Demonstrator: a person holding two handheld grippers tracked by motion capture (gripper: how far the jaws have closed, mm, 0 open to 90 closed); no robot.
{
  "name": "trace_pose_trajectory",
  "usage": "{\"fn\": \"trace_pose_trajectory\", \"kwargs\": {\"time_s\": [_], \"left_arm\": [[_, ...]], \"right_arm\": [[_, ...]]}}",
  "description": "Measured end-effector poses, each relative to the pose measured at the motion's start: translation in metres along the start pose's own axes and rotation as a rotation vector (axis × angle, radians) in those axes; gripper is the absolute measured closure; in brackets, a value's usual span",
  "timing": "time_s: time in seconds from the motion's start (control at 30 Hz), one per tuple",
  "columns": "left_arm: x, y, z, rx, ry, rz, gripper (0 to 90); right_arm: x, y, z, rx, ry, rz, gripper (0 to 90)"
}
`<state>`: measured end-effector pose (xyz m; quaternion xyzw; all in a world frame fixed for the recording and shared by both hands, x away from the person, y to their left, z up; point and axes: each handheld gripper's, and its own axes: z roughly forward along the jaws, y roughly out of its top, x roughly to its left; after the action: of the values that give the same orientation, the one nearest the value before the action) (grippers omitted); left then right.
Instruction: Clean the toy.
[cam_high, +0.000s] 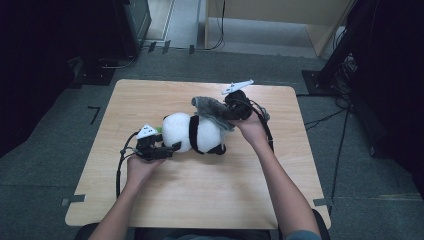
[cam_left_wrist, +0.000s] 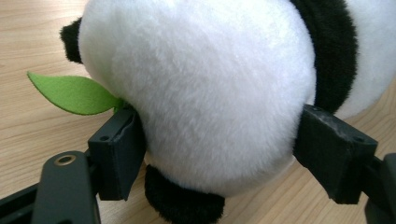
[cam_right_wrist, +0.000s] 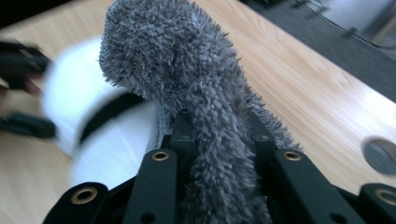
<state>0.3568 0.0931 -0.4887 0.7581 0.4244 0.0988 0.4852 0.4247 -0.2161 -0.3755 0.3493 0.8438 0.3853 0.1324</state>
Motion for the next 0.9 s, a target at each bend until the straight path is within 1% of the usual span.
{"fn": "trace_pose_trajectory", "kwargs": {"time_s": [0.03,0.07,0.1,0.17,0.2,0.3,0.4,0.53,0.57,0.6,0.7,0.77,0.83,0.9], "left_arm": [[0.000,0.000,0.000,-0.001,0.000,0.001,20.1],[0.000,0.000,0.000,-0.001,0.000,0.004,20.0],[0.000,0.000,0.000,0.000,0.000,0.001,19.9],[0.000,0.000,0.000,0.003,0.002,0.002,19.9],[0.000,0.000,0.000,0.004,0.003,0.002,19.9],[0.000,0.000,-0.001,0.006,0.004,0.001,19.9],[0.000,0.001,0.000,0.003,0.006,-0.002,19.9],[-0.001,0.001,0.000,-0.001,0.006,-0.006,20.0],[-0.001,0.001,0.000,-0.003,0.006,-0.007,20.1],[-0.001,0.001,0.000,-0.004,0.006,-0.010,20.1],[-0.001,0.001,0.000,-0.002,0.007,-0.012,20.2],[-0.001,0.001,0.000,-0.003,0.009,-0.013,20.1],[-0.001,0.001,0.000,-0.004,0.009,-0.010,20.2],[-0.001,0.001,0.000,-0.004,0.010,-0.007,20.1]], "right_arm": [[0.002,0.003,0.000,-0.010,0.011,0.004,71.6],[0.008,0.010,0.002,-0.022,0.028,0.000,71.6],[0.012,0.014,0.004,-0.021,0.037,-0.005,71.5],[0.024,0.026,0.014,-0.009,0.049,-0.042,71.4],[0.030,0.031,0.020,-0.005,0.060,-0.052,71.2],[0.044,0.043,0.038,0.008,0.084,-0.064,71.1],[0.055,0.052,0.056,0.023,0.110,-0.078,71.1],[0.067,0.060,0.073,0.036,0.127,-0.088,70.9],[0.068,0.061,0.075,0.037,0.131,-0.092,70.9],[0.073,0.063,0.081,0.048,0.139,-0.090,70.8],[0.078,0.062,0.089,0.078,0.135,-0.112,70.2],[0.079,0.060,0.091,0.089,0.131,-0.121,70.0],[0.078,0.058,0.089,0.091,0.127,-0.119,69.9],[0.075,0.056,0.084,0.089,0.120,-0.113,69.9]]}}
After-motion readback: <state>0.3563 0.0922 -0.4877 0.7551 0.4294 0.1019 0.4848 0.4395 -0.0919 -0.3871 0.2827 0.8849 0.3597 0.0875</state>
